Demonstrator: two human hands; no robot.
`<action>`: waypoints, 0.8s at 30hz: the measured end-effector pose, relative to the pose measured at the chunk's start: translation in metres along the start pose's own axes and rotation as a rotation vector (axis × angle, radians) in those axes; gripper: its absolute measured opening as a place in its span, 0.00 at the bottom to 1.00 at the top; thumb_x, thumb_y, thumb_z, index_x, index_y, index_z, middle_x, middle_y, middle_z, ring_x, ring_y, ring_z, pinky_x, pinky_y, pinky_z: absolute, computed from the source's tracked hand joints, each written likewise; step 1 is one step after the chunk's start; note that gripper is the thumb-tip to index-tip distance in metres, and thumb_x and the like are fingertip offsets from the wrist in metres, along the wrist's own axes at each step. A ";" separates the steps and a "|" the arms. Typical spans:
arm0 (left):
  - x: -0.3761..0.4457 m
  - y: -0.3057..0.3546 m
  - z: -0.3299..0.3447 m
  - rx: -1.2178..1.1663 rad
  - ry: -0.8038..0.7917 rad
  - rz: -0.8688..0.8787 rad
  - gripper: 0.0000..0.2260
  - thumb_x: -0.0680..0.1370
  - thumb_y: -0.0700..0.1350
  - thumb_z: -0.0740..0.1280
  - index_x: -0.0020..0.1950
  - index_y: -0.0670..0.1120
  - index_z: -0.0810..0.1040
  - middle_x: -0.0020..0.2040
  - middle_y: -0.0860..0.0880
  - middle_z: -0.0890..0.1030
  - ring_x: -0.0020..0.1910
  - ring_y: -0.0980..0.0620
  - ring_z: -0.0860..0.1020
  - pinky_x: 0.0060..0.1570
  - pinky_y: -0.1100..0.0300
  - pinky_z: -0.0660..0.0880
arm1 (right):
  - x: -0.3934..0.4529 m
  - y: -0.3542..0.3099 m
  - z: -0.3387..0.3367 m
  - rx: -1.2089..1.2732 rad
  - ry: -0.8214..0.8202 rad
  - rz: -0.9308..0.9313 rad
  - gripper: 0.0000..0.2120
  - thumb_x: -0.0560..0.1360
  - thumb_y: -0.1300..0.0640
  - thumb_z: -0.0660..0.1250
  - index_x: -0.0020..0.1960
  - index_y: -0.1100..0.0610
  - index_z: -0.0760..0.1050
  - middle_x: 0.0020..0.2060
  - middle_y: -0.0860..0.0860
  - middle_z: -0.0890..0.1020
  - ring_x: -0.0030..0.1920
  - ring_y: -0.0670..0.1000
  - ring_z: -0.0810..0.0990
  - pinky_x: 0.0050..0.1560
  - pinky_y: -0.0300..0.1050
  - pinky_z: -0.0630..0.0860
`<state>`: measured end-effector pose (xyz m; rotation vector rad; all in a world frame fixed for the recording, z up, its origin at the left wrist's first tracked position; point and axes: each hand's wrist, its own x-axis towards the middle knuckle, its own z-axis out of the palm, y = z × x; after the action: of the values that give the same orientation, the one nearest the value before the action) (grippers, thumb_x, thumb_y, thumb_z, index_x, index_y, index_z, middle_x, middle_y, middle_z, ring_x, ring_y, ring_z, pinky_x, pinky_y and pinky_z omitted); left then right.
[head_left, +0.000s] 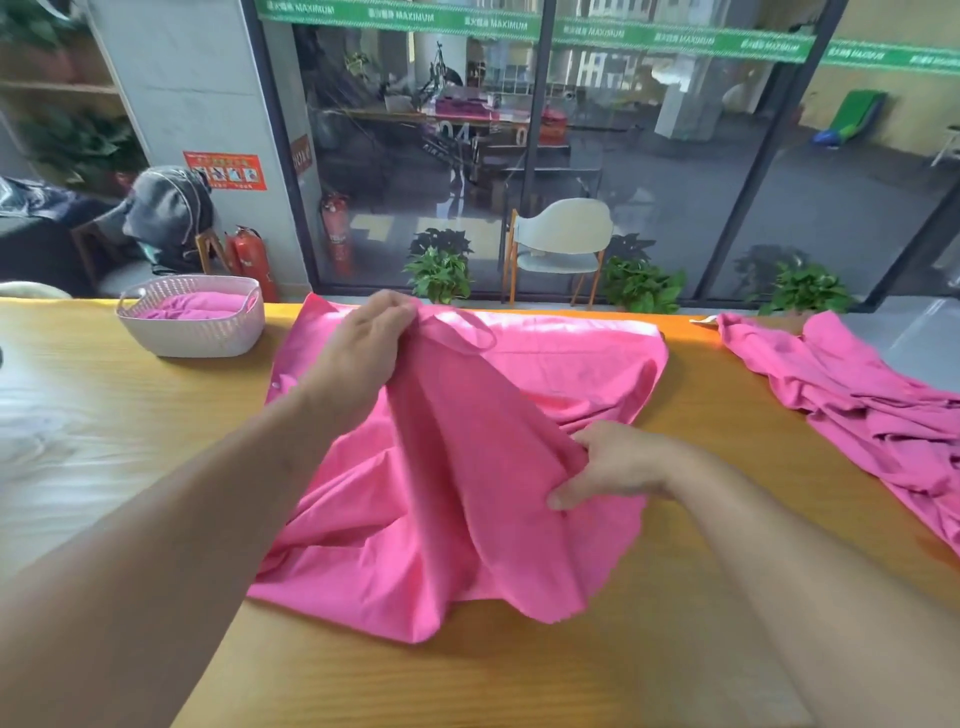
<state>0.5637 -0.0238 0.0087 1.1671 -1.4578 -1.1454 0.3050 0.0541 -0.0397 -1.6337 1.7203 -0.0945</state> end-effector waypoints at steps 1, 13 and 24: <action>0.006 0.011 -0.005 0.026 0.055 0.050 0.10 0.80 0.43 0.60 0.41 0.49 0.77 0.33 0.51 0.72 0.34 0.53 0.68 0.33 0.58 0.63 | -0.001 -0.004 -0.013 -0.019 0.023 0.002 0.21 0.59 0.44 0.80 0.51 0.48 0.84 0.47 0.43 0.86 0.51 0.47 0.83 0.61 0.51 0.77; 0.044 0.122 -0.072 0.787 -0.072 0.114 0.06 0.72 0.55 0.74 0.40 0.54 0.84 0.39 0.62 0.81 0.43 0.58 0.76 0.37 0.65 0.68 | -0.020 -0.125 -0.159 -0.287 0.862 -0.249 0.10 0.69 0.47 0.76 0.40 0.51 0.79 0.34 0.48 0.77 0.41 0.53 0.76 0.40 0.43 0.67; 0.148 0.069 -0.104 0.885 0.365 0.084 0.07 0.80 0.42 0.62 0.48 0.39 0.75 0.49 0.39 0.78 0.50 0.39 0.76 0.47 0.52 0.72 | 0.113 -0.052 -0.169 -0.238 0.754 0.062 0.03 0.74 0.59 0.64 0.43 0.56 0.76 0.48 0.59 0.81 0.48 0.60 0.78 0.41 0.46 0.69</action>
<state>0.6374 -0.1734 0.1066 1.7617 -1.7325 -0.1537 0.2660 -0.1278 0.0574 -1.8485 2.4135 -0.5540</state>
